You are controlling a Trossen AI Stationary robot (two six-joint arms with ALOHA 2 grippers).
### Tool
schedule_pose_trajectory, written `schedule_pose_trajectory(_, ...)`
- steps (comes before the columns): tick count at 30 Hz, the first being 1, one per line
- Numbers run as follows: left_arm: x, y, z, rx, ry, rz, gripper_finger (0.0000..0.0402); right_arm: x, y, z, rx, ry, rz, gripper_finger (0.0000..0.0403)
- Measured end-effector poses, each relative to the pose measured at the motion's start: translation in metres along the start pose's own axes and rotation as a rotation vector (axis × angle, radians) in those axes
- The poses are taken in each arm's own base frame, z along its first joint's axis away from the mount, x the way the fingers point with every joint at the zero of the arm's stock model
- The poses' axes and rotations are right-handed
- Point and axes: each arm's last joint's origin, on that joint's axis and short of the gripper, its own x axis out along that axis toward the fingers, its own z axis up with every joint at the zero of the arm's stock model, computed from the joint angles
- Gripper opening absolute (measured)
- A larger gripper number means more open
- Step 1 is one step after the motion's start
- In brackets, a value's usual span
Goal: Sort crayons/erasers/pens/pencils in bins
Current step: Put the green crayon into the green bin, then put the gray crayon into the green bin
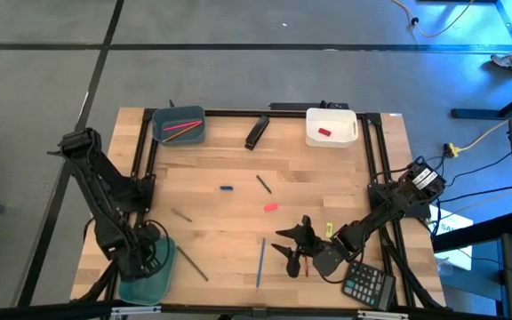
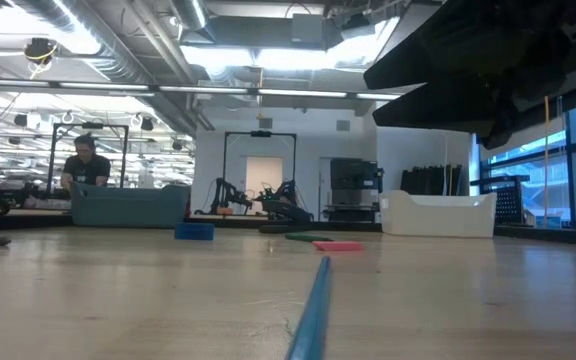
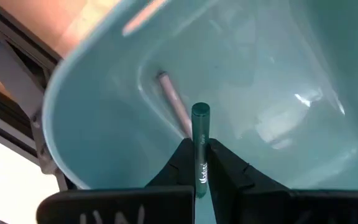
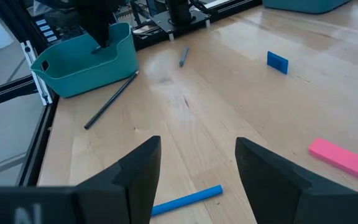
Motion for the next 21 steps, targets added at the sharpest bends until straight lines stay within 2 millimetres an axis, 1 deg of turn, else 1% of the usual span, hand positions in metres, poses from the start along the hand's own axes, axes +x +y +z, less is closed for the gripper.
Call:
schedule_pose_trajectory(5,0.008,0.005,0.003,-0.014,-0.001,0.020,0.0035,0.000,0.000,0.000,-0.003,0.000,0.000,0.0208)
schedule_pose_trajectory(10,0.008,0.005,0.005,-0.019,0.009,0.031,0.0070,0.000,0.000,0.000,0.002,0.000,-0.001,0.0208)
schedule_pose_trajectory(13,0.008,0.005,0.005,-0.011,0.013,0.036,0.0085,0.002,-0.001,0.001,0.045,-0.003,-0.007,0.0213)
schedule_pose_trajectory(17,0.008,0.005,0.005,0.004,0.040,0.048,0.0091,0.005,-0.003,0.003,0.072,-0.003,-0.015,0.0222)
schedule_pose_trajectory(21,0.002,0.003,0.003,0.029,0.025,0.038,0.0089,0.011,-0.001,0.011,-0.044,-0.018,-0.025,0.0226)
